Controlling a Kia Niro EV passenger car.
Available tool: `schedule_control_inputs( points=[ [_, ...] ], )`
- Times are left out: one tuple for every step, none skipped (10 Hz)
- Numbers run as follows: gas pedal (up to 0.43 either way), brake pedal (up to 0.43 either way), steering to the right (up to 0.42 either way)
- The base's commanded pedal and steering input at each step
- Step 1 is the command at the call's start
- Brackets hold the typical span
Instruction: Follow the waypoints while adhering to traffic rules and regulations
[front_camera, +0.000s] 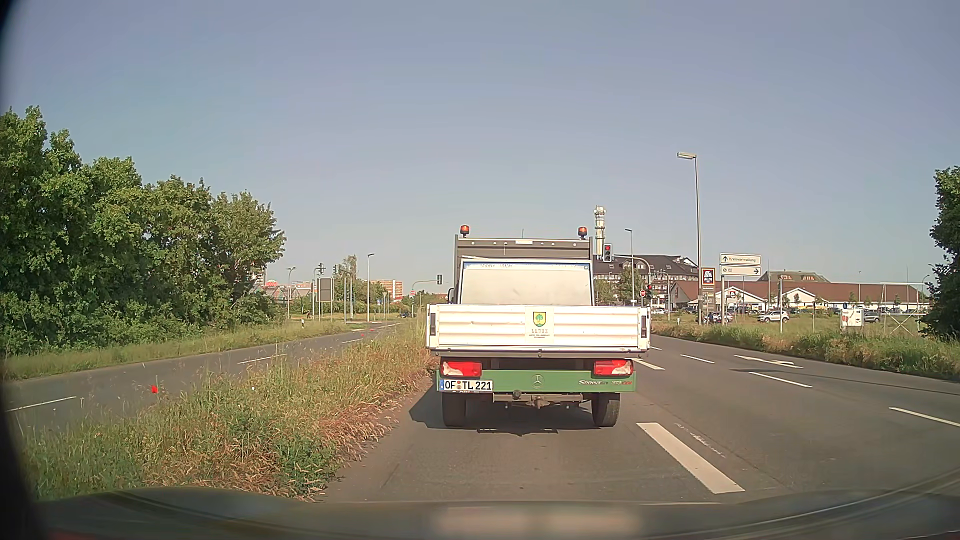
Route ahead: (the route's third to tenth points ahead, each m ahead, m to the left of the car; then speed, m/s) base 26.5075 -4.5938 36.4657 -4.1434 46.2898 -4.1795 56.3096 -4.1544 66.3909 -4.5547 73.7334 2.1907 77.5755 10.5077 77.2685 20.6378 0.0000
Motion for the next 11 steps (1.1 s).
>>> schedule_control_inputs(
  points=[
    [0.000, 0.274, 0.002],
    [0.000, 0.274, 0.002],
    [0.000, 0.274, 0.002],
    [0.000, 0.274, 0.002],
    [0.000, 0.274, 0.002],
    [0.000, 0.274, 0.002],
    [0.000, 0.274, 0.002],
    [0.000, 0.268, 0.002],
    [0.000, 0.274, 0.002],
    [0.000, 0.268, 0.002],
    [0.000, 0.274, 0.002]
  ],
)
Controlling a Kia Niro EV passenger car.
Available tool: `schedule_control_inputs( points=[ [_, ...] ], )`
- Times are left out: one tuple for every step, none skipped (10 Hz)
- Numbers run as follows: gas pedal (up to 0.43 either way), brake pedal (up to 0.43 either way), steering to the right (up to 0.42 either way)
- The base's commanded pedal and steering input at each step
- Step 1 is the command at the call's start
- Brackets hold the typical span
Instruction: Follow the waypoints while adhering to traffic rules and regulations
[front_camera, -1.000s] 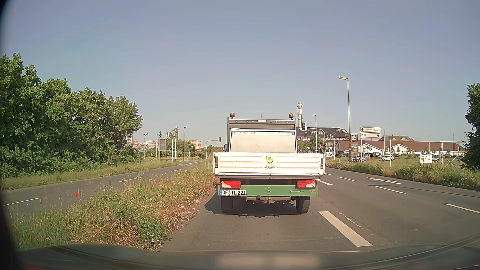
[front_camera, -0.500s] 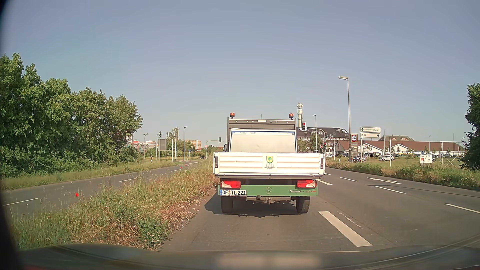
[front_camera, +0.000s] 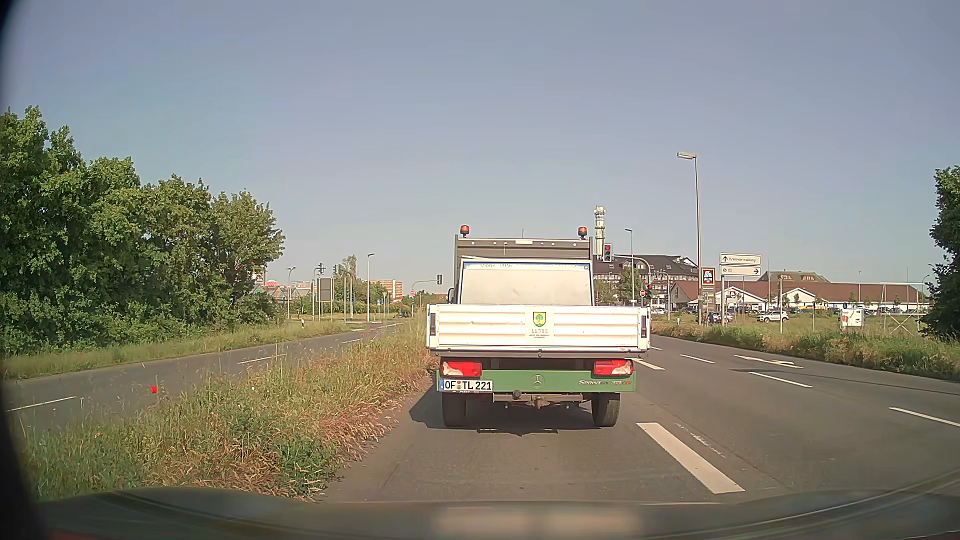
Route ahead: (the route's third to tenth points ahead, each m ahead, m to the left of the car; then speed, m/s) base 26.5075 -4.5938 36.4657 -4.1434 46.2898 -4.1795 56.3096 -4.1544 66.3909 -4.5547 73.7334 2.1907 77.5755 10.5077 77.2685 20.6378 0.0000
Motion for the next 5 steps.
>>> schedule_control_inputs(
  points=[
    [0.000, 0.268, 0.002],
    [0.000, 0.274, 0.002],
    [0.000, 0.274, 0.002],
    [0.000, 0.274, 0.002],
    [0.000, 0.268, 0.002]
  ],
)
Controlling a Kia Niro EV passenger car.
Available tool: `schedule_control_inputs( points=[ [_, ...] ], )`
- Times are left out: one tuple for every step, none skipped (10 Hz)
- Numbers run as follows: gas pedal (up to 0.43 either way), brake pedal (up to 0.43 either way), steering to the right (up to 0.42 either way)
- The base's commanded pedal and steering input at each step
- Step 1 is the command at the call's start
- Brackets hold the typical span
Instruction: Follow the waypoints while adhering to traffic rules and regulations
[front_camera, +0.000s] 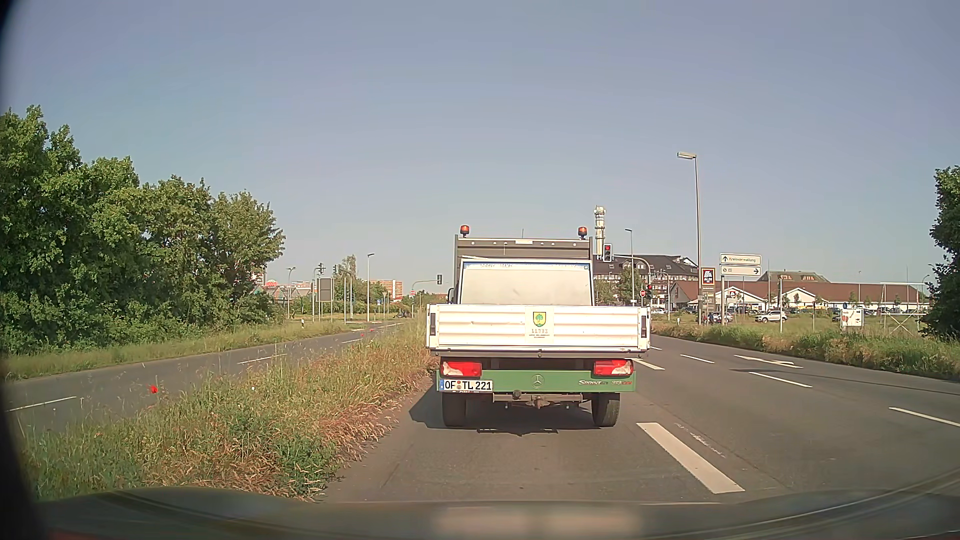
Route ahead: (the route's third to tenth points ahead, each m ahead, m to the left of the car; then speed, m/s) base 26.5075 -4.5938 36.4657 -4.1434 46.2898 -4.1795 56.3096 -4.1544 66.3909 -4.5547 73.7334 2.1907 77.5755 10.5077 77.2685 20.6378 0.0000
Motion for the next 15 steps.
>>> schedule_control_inputs(
  points=[
    [0.000, 0.274, 0.002],
    [0.000, 0.268, 0.002],
    [0.000, 0.268, 0.002],
    [0.000, 0.274, 0.002],
    [0.000, 0.274, 0.002],
    [0.000, 0.268, 0.002],
    [0.000, 0.274, 0.002],
    [0.000, 0.274, 0.002],
    [0.000, 0.274, 0.001],
    [0.000, 0.274, 0.002],
    [0.000, 0.274, 0.002],
    [0.000, 0.274, 0.002],
    [0.000, 0.274, 0.002],
    [0.000, 0.274, 0.002],
    [0.000, 0.274, 0.002]
  ],
)
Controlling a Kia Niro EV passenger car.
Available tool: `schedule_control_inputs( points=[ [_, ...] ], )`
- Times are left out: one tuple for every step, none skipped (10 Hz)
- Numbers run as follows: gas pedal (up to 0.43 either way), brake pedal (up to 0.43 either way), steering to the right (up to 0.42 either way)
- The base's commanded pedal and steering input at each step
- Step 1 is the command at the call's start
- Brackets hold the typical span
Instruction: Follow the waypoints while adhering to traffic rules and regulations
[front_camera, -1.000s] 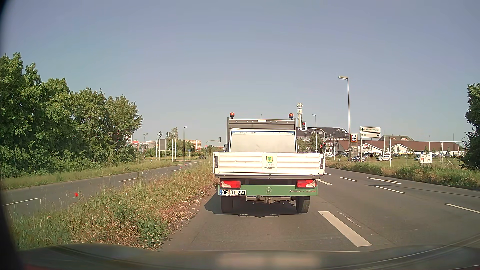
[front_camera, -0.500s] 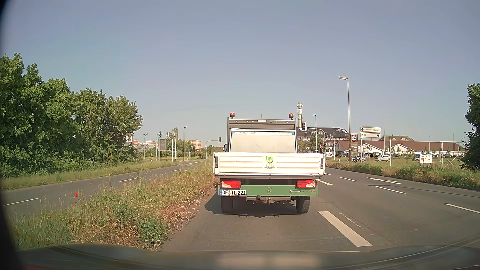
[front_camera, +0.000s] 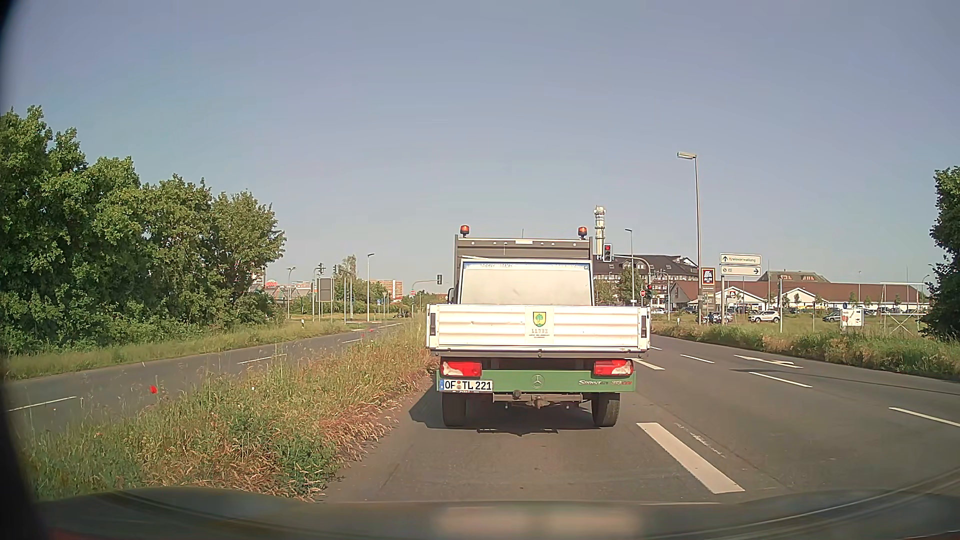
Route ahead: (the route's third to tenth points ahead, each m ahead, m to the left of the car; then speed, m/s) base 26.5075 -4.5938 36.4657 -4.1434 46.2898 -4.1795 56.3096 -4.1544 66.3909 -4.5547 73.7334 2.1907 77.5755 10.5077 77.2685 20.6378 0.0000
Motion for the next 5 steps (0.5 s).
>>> schedule_control_inputs(
  points=[
    [0.000, 0.274, 0.002],
    [0.000, 0.274, 0.002],
    [0.000, 0.274, 0.002],
    [0.000, 0.268, 0.002],
    [0.000, 0.274, 0.002]
  ],
)
